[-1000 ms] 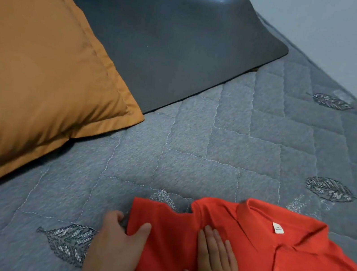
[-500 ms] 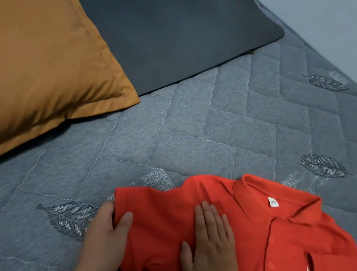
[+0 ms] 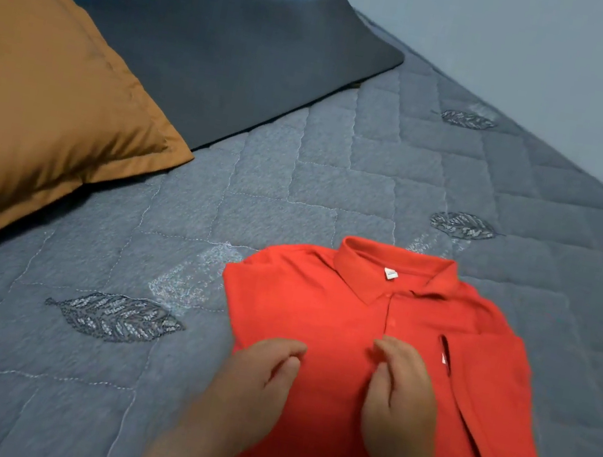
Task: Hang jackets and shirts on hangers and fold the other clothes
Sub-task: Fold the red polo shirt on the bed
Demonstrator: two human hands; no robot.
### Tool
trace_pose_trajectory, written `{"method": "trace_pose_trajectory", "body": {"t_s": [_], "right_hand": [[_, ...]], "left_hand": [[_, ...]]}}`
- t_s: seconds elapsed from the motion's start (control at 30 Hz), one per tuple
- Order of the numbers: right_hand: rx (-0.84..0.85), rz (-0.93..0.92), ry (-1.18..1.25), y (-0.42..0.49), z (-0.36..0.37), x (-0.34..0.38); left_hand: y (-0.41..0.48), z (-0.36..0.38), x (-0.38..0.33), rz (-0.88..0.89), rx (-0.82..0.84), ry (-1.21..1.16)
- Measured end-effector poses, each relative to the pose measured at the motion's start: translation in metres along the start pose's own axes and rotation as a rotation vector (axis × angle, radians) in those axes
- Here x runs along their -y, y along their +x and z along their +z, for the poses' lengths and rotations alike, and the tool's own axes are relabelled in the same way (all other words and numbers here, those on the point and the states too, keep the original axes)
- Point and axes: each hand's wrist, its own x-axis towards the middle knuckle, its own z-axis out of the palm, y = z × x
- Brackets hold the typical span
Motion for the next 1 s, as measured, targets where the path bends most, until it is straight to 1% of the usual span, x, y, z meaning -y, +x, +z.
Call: {"method": "trace_pose_trajectory", "body": {"t_s": [0.03, 0.1, 0.2, 0.23, 0.27, 0.33, 0.37, 0.4, 0.43, 0.5, 0.6, 0.7, 0.8, 0.9, 0.97, 1.0], "right_hand": [[0.001, -0.006, -0.048, -0.011, -0.016, -0.012], [0.038, -0.007, -0.135, -0.026, -0.038, -0.033], [0.118, -0.057, -0.242, -0.035, -0.059, -0.061], [0.126, -0.092, -0.274, -0.034, -0.064, -0.070], [0.126, -0.125, -0.302, -0.030, -0.067, -0.078], [0.124, -0.154, -0.362, -0.017, -0.074, -0.091], [0.138, -0.145, -0.402, -0.009, -0.077, -0.099], [0.172, -0.113, -0.450, -0.003, -0.080, -0.107], [0.218, -0.078, -0.515, 0.001, -0.081, -0.114], [0.286, -0.054, -0.618, -0.003, -0.079, -0.128], [0.292, -0.055, -0.648, -0.007, -0.072, -0.136], [0.292, -0.071, -0.680, -0.006, -0.073, -0.135], [0.303, -0.031, -0.692, -0.009, -0.077, -0.129], [0.301, 0.005, -0.646, -0.046, -0.087, -0.123], [0.316, -0.050, -0.614, -0.095, -0.101, -0.124], [0.358, -0.069, -0.613, -0.122, -0.108, -0.125]], "left_hand": [[-0.008, 0.004, 0.003, 0.029, -0.011, 0.038], [-0.019, 0.012, 0.016, 0.084, -0.035, 0.216], [-0.028, 0.017, 0.031, 0.018, 0.096, 0.555], [-0.028, 0.017, 0.032, -0.006, 0.137, 0.580], [-0.026, 0.016, 0.031, -0.028, 0.129, 0.566], [-0.014, 0.015, 0.035, 0.015, -0.009, 0.558], [-0.005, 0.015, 0.037, 0.005, -0.018, 0.582], [0.000, 0.016, 0.040, -0.042, -0.020, 0.606], [0.003, 0.020, 0.048, -0.076, 0.000, 0.651], [0.005, 0.030, 0.060, -0.089, 0.036, 0.739], [0.003, 0.037, 0.066, -0.089, 0.025, 0.765], [0.006, 0.040, 0.069, -0.048, -0.021, 0.840], [0.003, 0.041, 0.062, -0.061, -0.042, 0.881], [-0.027, 0.045, 0.060, -0.068, -0.123, 0.851], [-0.073, 0.054, 0.058, -0.034, -0.100, 0.814], [-0.102, 0.059, 0.059, -0.020, -0.055, 0.812]]}}
